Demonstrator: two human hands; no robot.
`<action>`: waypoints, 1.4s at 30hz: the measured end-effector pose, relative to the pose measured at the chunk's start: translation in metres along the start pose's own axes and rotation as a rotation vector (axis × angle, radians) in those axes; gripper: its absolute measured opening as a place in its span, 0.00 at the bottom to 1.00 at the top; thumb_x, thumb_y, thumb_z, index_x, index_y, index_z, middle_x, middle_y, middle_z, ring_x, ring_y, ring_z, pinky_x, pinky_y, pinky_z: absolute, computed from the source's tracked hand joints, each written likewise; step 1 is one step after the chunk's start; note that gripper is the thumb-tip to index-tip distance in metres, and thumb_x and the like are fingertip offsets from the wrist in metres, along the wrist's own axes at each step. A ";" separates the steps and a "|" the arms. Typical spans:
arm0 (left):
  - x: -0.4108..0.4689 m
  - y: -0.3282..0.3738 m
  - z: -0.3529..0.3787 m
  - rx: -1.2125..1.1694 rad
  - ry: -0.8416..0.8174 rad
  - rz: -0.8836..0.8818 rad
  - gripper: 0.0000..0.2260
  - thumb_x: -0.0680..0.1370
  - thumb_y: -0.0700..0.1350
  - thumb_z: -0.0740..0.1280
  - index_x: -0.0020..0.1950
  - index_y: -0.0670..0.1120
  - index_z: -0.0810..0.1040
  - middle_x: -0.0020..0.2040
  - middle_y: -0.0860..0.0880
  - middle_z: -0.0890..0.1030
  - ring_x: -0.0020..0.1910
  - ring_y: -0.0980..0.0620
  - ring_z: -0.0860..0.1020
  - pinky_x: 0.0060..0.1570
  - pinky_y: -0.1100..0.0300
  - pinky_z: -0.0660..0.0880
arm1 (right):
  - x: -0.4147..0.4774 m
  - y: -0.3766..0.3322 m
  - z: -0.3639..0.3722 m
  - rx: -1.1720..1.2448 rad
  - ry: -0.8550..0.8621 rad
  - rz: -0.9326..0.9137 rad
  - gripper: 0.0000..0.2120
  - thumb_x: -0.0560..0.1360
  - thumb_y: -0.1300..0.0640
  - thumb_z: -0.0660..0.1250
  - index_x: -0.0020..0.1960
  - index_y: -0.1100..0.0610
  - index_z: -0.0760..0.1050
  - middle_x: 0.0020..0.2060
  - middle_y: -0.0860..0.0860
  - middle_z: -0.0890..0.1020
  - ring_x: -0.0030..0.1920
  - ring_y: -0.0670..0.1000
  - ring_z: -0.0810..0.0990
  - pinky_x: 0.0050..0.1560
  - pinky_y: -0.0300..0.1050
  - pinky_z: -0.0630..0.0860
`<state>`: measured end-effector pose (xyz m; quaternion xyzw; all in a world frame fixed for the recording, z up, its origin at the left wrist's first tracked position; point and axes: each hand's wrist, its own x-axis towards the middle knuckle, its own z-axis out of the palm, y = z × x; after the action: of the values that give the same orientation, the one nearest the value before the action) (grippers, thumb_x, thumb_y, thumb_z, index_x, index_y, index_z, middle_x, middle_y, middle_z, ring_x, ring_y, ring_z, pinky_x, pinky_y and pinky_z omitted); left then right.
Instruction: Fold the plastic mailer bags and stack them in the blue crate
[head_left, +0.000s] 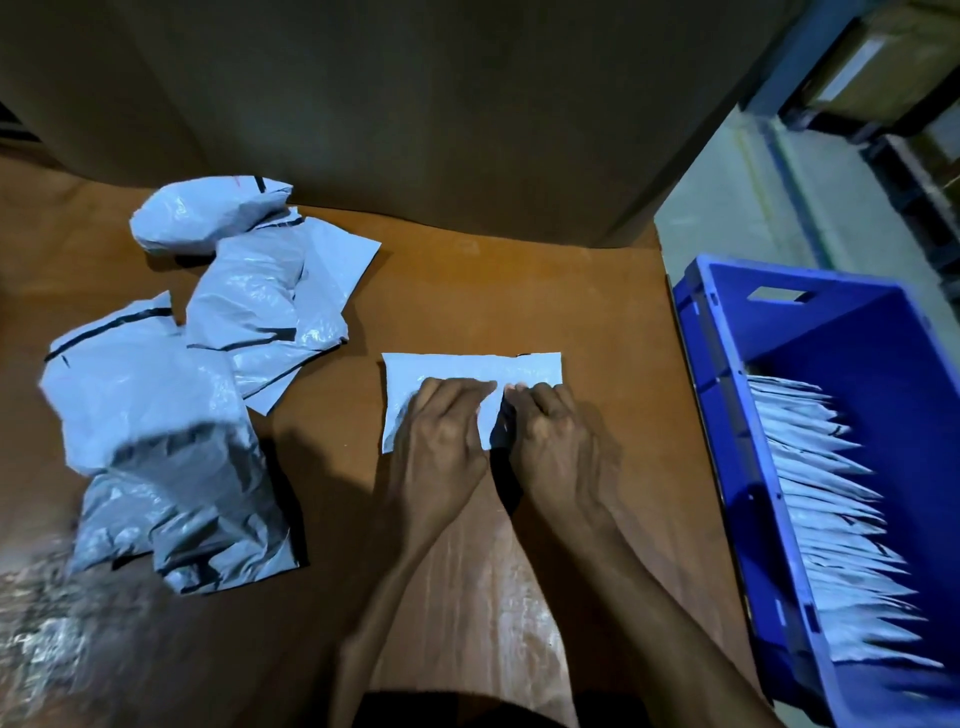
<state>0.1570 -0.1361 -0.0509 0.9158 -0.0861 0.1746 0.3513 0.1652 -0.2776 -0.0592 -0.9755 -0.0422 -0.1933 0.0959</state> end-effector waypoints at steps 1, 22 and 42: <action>0.007 0.002 0.002 0.033 0.017 0.006 0.15 0.79 0.34 0.67 0.63 0.43 0.83 0.59 0.48 0.83 0.59 0.48 0.77 0.58 0.53 0.75 | -0.001 -0.001 0.001 0.007 0.022 0.019 0.12 0.70 0.61 0.74 0.52 0.53 0.84 0.41 0.47 0.81 0.47 0.51 0.76 0.37 0.44 0.66; 0.005 -0.032 0.010 0.459 -0.208 0.074 0.29 0.86 0.52 0.50 0.85 0.44 0.48 0.85 0.43 0.46 0.84 0.42 0.45 0.80 0.37 0.52 | 0.016 0.007 0.009 0.204 -0.251 -0.110 0.26 0.87 0.45 0.48 0.84 0.49 0.57 0.84 0.49 0.56 0.84 0.51 0.46 0.81 0.59 0.55; 0.032 -0.049 0.015 0.519 -0.354 0.058 0.28 0.82 0.58 0.53 0.83 0.54 0.60 0.83 0.47 0.62 0.82 0.42 0.60 0.77 0.44 0.41 | 0.025 0.005 0.018 0.142 -0.309 -0.064 0.25 0.86 0.43 0.48 0.82 0.45 0.61 0.82 0.47 0.61 0.84 0.54 0.46 0.82 0.56 0.48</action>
<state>0.2037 -0.1109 -0.0789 0.9882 -0.1245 0.0384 0.0801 0.1950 -0.2780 -0.0666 -0.9825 -0.1011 -0.0405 0.1509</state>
